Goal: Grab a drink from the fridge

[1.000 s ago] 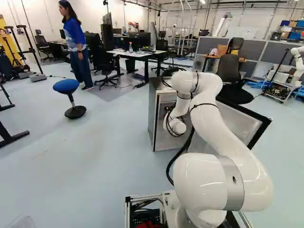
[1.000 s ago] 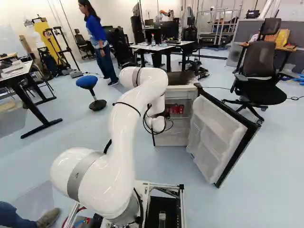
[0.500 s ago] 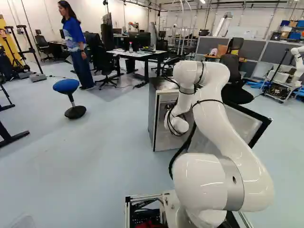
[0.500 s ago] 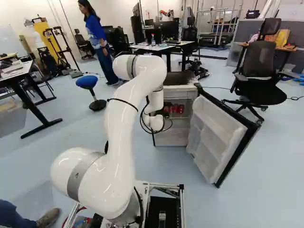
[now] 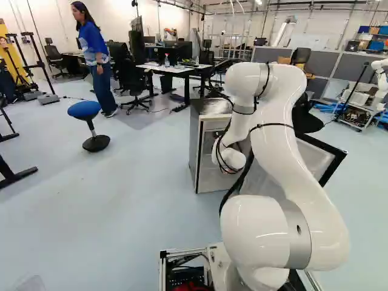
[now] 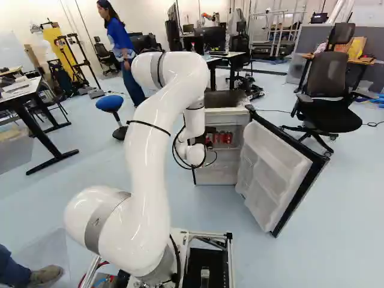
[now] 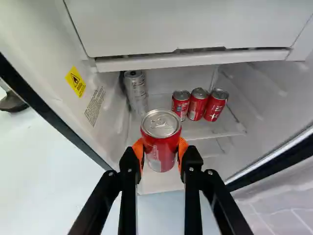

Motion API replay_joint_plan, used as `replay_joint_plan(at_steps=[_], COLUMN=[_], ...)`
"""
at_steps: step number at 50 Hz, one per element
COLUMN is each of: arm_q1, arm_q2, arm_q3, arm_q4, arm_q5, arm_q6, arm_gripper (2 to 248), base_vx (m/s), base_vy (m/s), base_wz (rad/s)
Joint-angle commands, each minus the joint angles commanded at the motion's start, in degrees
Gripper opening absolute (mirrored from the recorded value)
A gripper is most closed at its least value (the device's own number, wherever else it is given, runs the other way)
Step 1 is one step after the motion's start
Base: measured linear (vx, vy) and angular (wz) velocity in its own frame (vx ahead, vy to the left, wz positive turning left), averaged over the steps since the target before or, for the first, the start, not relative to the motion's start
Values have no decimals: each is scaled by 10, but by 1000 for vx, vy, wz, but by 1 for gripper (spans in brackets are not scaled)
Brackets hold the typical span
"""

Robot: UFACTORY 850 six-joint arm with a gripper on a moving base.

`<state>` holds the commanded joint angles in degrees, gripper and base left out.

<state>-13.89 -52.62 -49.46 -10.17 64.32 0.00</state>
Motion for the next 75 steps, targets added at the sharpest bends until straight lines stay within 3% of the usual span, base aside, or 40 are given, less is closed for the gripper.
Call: replay_joint_plan(at_steps=[45, 75], arm_q1=[-17, -21], arm_q2=[150, 223], arm_q3=[156, 204], arm_q4=[0, 0], arm_q5=[0, -25], arm_q6=[0, 0], arm_gripper=[92, 92], base_vx=[0, 0], base_vy=[0, 0], base_wz=[0, 0])
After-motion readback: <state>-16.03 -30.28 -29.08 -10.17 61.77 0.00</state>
